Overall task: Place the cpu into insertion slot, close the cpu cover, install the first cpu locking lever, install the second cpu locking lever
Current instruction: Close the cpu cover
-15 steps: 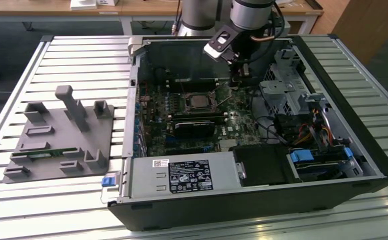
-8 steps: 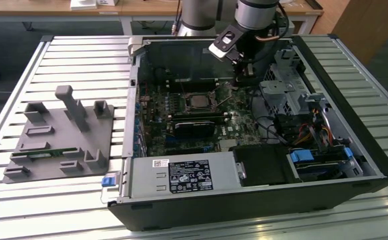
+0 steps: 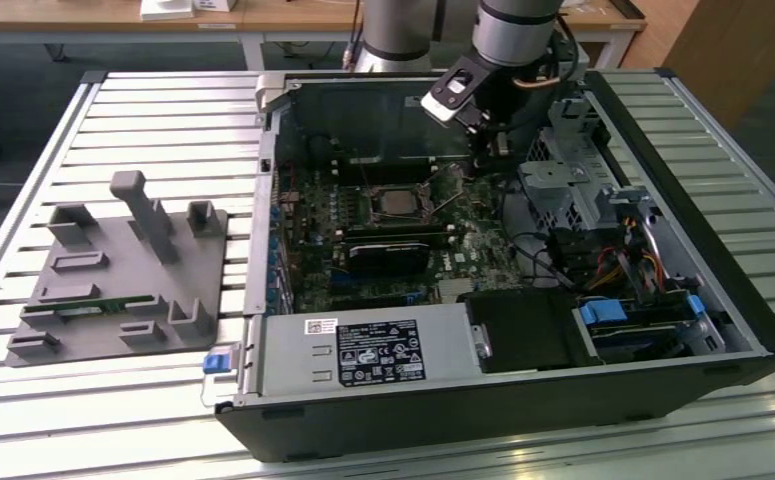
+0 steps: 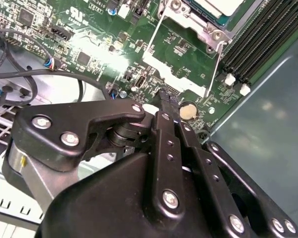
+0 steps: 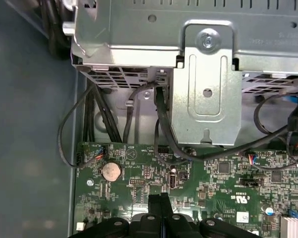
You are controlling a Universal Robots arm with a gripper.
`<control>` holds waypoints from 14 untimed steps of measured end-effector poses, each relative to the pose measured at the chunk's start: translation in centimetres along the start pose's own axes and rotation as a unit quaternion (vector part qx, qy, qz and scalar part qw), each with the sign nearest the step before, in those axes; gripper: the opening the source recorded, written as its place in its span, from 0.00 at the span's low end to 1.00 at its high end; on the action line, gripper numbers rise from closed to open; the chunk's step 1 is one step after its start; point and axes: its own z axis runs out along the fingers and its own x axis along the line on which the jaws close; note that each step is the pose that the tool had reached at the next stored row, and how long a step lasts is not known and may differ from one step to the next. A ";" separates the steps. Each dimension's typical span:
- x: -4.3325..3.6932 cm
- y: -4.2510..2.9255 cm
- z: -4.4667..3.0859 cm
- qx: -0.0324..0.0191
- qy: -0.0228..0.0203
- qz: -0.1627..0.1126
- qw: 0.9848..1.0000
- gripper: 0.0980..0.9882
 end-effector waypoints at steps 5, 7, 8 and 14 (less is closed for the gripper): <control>0.03 -0.17 0.53 0.001 0.000 0.000 1.000 0.01; 0.03 -0.50 0.55 0.001 0.000 0.000 1.000 0.01; 0.04 -0.70 0.57 0.001 0.000 0.000 1.000 0.01; 0.06 -1.84 0.59 0.001 0.000 0.000 1.000 0.01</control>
